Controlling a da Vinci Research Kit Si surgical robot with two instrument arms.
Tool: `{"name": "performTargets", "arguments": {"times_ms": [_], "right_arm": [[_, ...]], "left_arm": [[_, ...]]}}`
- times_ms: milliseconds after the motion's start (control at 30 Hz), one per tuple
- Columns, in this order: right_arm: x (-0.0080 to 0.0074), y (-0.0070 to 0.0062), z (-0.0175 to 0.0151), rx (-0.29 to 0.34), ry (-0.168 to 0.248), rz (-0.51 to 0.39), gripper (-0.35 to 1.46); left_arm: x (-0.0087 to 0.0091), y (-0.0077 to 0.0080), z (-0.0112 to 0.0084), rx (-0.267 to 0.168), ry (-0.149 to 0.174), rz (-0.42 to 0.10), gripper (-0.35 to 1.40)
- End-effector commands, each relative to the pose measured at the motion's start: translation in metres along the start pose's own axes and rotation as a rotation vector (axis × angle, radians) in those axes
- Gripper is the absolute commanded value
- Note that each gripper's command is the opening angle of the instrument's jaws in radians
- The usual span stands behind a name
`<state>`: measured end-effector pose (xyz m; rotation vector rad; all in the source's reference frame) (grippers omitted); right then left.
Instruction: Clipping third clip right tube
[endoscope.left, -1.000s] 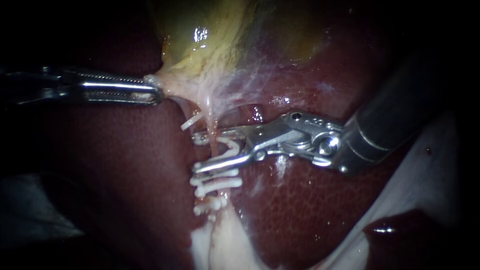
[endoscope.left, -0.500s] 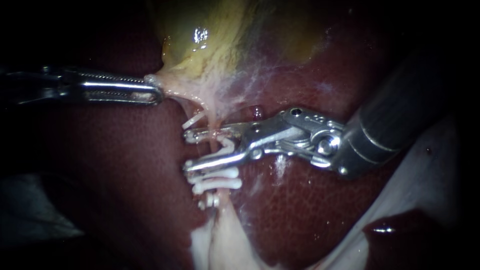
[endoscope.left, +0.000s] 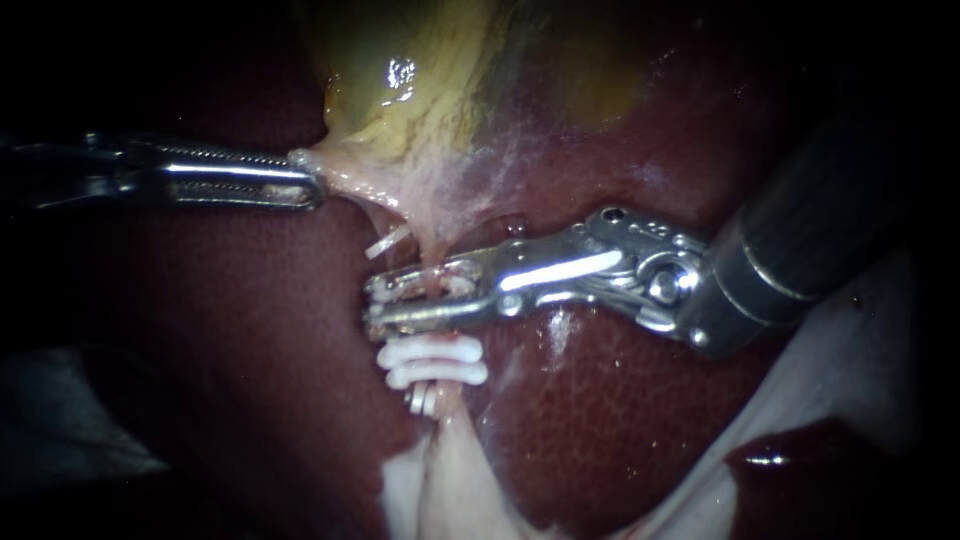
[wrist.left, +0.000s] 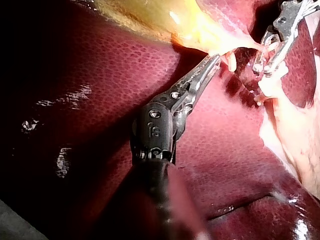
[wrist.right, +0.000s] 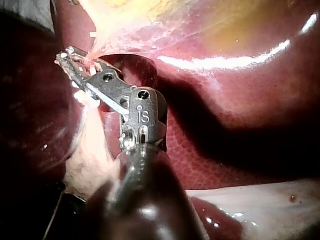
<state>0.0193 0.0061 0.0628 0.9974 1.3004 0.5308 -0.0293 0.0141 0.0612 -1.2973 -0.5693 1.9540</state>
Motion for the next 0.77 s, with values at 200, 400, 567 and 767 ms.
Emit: {"name": "performTargets", "arguments": {"times_ms": [200,400,567,767], "right_arm": [[0.0,-0.0003,-0.0006,-0.028,0.014,0.048,-0.35],[0.0003,-0.0004,-0.001,-0.033,0.018,0.057,-0.35],[0.0003,-0.0004,-0.001,-0.036,0.019,0.056,-0.35],[-0.0002,0.0001,-0.0008,-0.019,0.009,0.054,-0.35]], "left_arm": [[0.0,0.0,0.0,0.0,0.0,0.0,-0.35],[0.0,0.0,0.0,0.0,0.0,0.0,-0.35],[0.0,0.0,0.0,0.0,0.0,0.0,-0.35],[0.0,0.0,0.0,0.0,0.0,0.0,-0.35]]}}
